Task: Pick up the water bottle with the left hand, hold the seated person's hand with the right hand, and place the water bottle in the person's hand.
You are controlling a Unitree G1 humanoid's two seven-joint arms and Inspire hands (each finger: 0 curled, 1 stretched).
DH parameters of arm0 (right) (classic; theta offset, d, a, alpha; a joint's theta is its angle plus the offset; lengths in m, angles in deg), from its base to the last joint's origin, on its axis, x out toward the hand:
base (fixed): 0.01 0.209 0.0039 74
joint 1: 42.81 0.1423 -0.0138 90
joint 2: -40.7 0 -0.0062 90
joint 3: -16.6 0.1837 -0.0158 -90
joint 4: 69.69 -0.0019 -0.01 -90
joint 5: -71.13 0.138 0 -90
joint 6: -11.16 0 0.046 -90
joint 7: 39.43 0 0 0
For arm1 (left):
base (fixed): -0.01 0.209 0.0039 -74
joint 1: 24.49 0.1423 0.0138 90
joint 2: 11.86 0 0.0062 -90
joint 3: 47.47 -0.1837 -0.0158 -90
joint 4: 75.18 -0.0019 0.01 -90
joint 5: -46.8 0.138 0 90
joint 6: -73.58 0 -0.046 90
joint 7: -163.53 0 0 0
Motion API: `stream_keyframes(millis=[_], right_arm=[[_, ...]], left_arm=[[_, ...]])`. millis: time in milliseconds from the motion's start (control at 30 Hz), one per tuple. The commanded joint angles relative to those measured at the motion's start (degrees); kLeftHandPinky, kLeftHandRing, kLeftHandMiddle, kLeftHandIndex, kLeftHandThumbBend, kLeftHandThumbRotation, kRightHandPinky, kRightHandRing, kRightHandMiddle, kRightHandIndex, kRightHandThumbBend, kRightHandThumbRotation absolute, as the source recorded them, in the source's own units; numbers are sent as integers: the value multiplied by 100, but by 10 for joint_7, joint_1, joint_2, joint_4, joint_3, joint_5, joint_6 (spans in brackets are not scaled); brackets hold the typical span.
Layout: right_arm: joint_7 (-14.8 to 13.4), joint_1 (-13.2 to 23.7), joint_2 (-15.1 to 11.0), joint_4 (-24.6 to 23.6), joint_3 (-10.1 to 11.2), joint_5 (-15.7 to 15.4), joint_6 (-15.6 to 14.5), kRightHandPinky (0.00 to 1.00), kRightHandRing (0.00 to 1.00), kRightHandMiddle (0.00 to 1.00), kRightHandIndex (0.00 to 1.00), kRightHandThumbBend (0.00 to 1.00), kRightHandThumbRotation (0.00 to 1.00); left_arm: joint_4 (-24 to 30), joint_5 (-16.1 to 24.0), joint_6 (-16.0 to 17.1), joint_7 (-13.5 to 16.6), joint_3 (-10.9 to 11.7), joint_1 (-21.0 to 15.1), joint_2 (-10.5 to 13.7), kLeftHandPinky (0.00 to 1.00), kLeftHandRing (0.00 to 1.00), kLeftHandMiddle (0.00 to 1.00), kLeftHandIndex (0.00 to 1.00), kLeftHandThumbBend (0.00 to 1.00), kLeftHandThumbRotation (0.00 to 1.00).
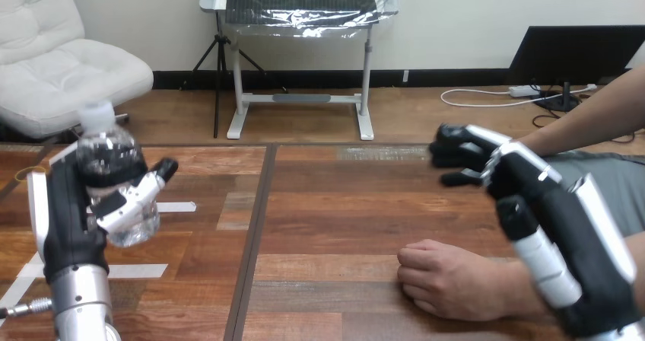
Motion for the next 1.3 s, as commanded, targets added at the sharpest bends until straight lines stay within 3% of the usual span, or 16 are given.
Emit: stream_keyframes(millis=[0,567,900,1067,1267], right_arm=[[11,68,-37,47,38,1,14,70,77,78,79,70,87],[39,140,-136,167,85,-41,39,75,81,83,82,72,75],[64,152,-202,187,95,-70,-18,72,81,84,84,82,61],[83,159,-226,197,96,-70,-27,74,83,86,86,88,46],[111,166,-256,204,96,-66,-45,74,84,87,87,94,36]], left_arm=[[103,-5,-3,-9,-8,-6,-7,26,31,37,42,64,0],[187,-7,3,-47,-10,24,-13,25,30,36,41,61,0],[209,-19,7,-66,-7,28,-17,24,30,35,41,62,0],[216,-20,7,-70,-5,28,-18,24,29,35,40,63,0],[226,-25,1,-73,-3,29,-22,23,29,34,40,63,0]])
